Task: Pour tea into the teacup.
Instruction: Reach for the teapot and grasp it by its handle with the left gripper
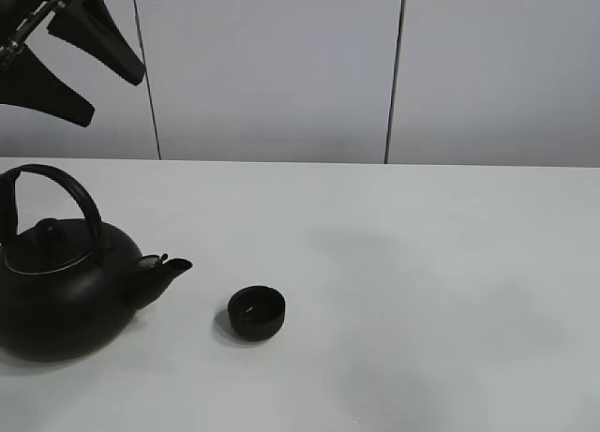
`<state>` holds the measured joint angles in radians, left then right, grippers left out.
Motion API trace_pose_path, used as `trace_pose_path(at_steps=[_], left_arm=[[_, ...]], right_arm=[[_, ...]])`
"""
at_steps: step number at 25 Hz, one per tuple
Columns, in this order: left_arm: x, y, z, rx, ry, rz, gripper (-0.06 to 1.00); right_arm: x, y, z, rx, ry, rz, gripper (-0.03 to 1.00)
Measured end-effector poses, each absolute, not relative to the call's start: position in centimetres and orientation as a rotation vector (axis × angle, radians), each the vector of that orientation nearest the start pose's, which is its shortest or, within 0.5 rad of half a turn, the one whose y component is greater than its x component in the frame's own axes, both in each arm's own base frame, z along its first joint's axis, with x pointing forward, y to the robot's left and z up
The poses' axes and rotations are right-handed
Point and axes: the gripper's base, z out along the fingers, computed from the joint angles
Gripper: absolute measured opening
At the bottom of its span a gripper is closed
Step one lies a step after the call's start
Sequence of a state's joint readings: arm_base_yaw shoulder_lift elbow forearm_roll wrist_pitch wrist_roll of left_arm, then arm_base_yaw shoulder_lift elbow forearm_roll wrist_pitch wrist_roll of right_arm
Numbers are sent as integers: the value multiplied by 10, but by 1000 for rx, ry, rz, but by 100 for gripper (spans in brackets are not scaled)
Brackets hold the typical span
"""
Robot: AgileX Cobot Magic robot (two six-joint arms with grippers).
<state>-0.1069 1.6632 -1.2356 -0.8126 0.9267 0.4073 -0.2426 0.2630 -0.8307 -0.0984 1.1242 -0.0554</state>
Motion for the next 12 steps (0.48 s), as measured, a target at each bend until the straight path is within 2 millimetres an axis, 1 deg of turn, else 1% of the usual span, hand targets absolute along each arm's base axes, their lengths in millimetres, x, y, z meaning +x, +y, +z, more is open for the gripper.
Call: trace_pose_path(at_steps=[2,5,7,9,12], left_arm=[[335,-89,272,141,2602,-910,48],[335,-89,272,141,2602,-910,48],[335,-89,272,141,2602,-910,48],[335,-89,272,141,2602,-910,48],[335,-89,272,141,2602,-910,48]], right_arm=[[5,-9,334,225,2083,-283,52],[7,-9,300,260,2117,-242,52],[8,-7,284,268,2132,-215,52],[7,-5,272,274,2143,-182,52],[7,-3,267,268,2149,-145,52]])
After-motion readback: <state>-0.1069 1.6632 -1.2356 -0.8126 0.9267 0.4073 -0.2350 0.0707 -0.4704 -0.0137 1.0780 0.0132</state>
